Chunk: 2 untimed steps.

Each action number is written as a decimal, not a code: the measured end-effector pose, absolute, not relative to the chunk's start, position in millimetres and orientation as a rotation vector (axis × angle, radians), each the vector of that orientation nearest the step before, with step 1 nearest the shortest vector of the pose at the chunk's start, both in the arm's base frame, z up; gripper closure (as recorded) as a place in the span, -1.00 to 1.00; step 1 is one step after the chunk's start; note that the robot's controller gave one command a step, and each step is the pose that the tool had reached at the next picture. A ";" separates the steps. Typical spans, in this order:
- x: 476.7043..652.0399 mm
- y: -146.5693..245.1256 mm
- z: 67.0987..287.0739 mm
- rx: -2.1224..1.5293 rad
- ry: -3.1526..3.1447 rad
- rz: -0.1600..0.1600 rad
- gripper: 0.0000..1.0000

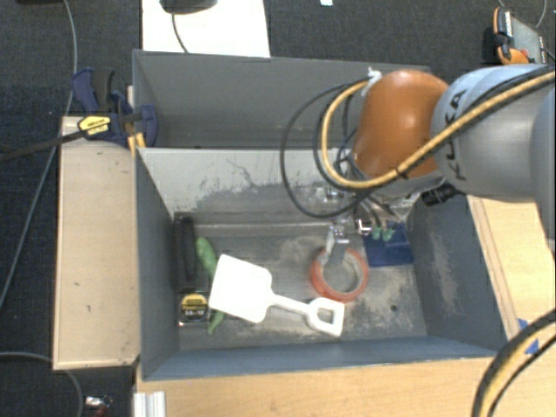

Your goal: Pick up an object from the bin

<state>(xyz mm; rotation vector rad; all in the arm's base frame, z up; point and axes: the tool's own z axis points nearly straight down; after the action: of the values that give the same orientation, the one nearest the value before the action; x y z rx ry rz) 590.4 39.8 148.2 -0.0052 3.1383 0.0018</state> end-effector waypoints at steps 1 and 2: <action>590.4 39.8 148.2 -0.005 3.138 0.002 -1.00; 577.7 19.3 150.0 0.031 3.137 0.001 -1.00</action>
Offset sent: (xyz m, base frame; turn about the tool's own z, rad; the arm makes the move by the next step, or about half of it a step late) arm -0.0128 -0.0192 0.0011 0.0186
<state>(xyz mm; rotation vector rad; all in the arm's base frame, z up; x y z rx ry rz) 577.7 19.3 150.0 0.0305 3.1369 0.0015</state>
